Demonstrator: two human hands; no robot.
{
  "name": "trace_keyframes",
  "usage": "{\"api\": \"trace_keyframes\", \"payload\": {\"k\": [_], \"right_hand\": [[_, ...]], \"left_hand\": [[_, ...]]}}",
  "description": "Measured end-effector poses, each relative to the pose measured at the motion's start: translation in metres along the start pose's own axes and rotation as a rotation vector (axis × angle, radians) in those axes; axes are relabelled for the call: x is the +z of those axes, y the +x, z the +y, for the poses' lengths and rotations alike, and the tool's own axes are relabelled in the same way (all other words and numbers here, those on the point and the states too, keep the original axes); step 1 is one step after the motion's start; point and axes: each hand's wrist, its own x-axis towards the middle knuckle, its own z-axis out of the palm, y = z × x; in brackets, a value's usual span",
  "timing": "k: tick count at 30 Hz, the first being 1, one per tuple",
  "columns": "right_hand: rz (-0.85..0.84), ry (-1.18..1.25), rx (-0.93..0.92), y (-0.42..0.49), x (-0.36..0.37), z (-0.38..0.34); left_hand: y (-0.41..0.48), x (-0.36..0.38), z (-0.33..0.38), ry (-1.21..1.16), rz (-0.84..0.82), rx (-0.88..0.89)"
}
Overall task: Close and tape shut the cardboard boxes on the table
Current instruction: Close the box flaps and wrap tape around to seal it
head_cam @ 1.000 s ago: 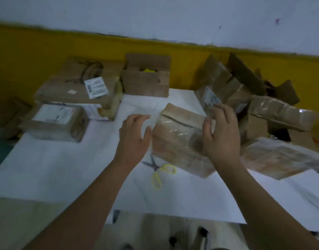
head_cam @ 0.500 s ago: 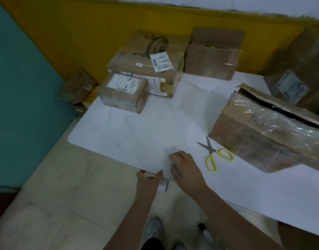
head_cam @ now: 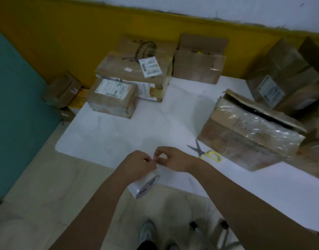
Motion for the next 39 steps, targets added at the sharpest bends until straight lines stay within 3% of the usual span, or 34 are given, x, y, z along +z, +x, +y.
{"api": "trace_keyframes", "payload": {"k": [7, 11, 15, 21, 23, 26, 29, 33, 39], "right_hand": [[0.239, 0.333, 0.072, -0.076, -0.119, -0.057], [0.415, 0.327, 0.203, -0.146, -0.183, -0.073], [0.581, 0.39, 0.345, -0.209, -0.221, -0.066], [0.846, 0.657, 0.452, -0.269, -0.236, -0.026], [0.89, 0.591, 0.506, -0.271, -0.237, 0.0], [0.916, 0.366, 0.605, -0.265, -0.242, 0.046], [0.874, 0.316, 0.69, -0.255, -0.251, 0.073], [0.691, 0.123, 0.811, -0.24, -0.245, 0.082], [0.647, -0.076, 0.94, -0.232, -0.234, 0.075]], "left_hand": [[-0.009, -0.074, 0.104, 0.131, -0.078, 0.365], [-0.021, -0.093, 0.182, 0.124, -0.157, 0.548], [-0.032, -0.089, 0.268, 0.123, -0.131, 0.721], [0.0, -0.039, 0.352, 0.323, -0.144, 0.788], [0.015, -0.016, 0.371, 0.359, -0.179, 0.83], [0.038, 0.017, 0.387, 0.409, -0.177, 0.85], [0.054, 0.049, 0.382, 0.491, -0.195, 0.806], [0.058, 0.077, 0.361, 0.672, -0.083, 0.87], [0.065, 0.079, 0.362, 0.718, -0.069, 0.944]]}}
